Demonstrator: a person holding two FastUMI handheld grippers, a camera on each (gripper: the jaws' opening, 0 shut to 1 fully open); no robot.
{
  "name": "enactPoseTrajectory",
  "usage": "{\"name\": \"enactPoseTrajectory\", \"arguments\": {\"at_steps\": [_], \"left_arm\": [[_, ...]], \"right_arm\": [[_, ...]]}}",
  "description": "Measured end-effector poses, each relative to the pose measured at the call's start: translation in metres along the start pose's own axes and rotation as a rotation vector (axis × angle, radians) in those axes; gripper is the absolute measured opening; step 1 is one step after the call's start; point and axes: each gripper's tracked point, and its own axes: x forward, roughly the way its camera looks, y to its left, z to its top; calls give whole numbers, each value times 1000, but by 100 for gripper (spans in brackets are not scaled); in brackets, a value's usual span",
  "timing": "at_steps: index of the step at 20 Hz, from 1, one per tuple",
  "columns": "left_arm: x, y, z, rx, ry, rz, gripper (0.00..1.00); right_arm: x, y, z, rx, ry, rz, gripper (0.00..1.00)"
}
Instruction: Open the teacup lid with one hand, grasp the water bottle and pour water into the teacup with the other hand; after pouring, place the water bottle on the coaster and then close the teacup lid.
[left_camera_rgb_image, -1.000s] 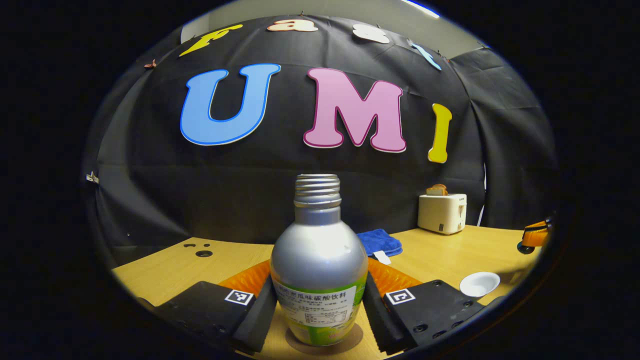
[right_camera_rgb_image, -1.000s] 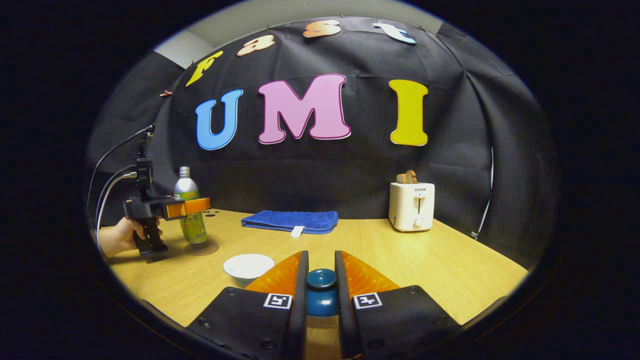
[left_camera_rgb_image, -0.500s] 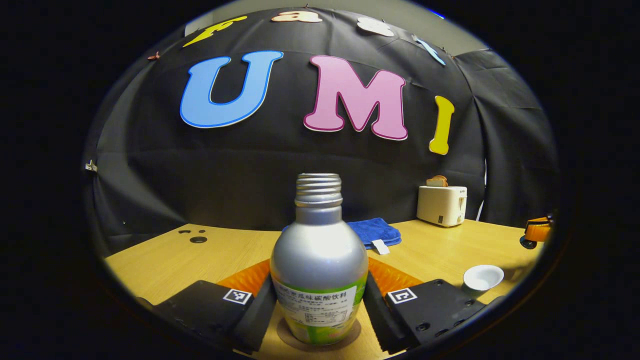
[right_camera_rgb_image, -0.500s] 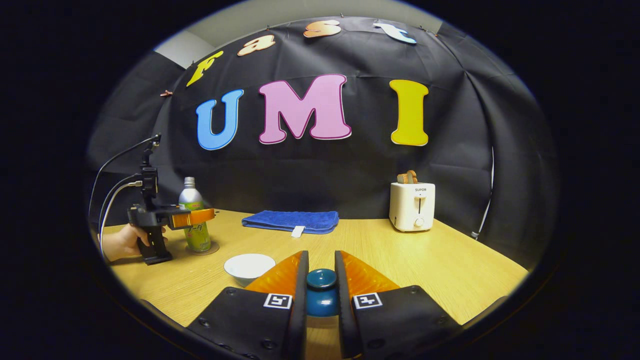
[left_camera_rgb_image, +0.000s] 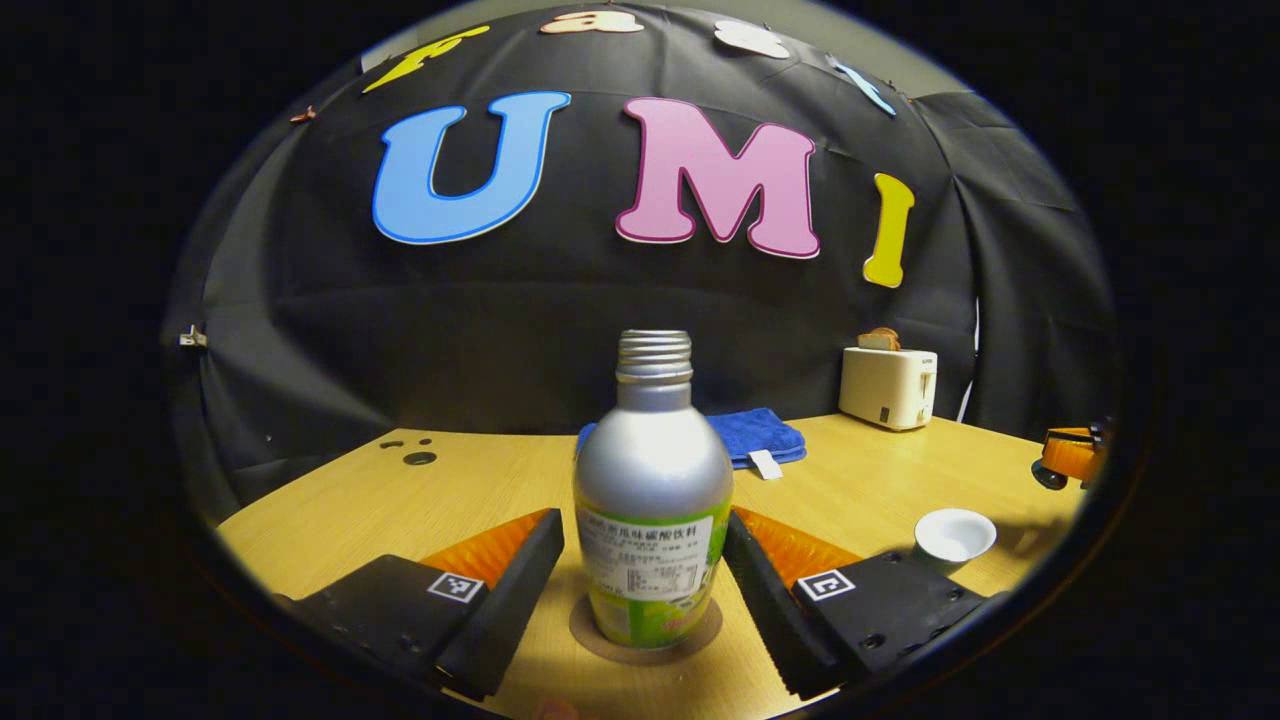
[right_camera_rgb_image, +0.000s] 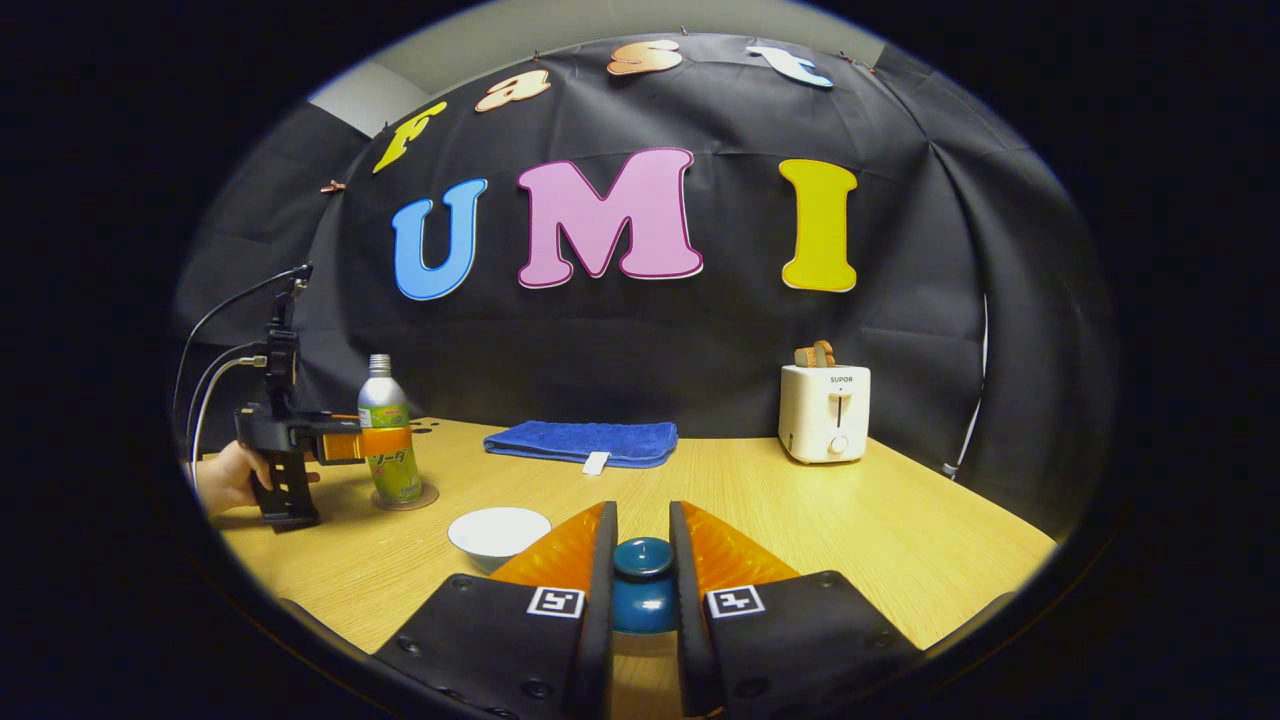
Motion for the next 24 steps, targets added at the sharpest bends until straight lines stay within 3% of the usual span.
{"name": "enactPoseTrajectory", "arguments": {"at_steps": [6,12,24], "left_arm": [[-23,-4,4,-58,-40,3,98],[-42,10,20,-33,-134,63,98],[-53,18,1,-22,-85,88,98]], "right_arm": [[-1,2,0,1,-1,-6,30],[11,51,-1,1,1,74,30],[64,115,-14,-52,67,134,29]]}}
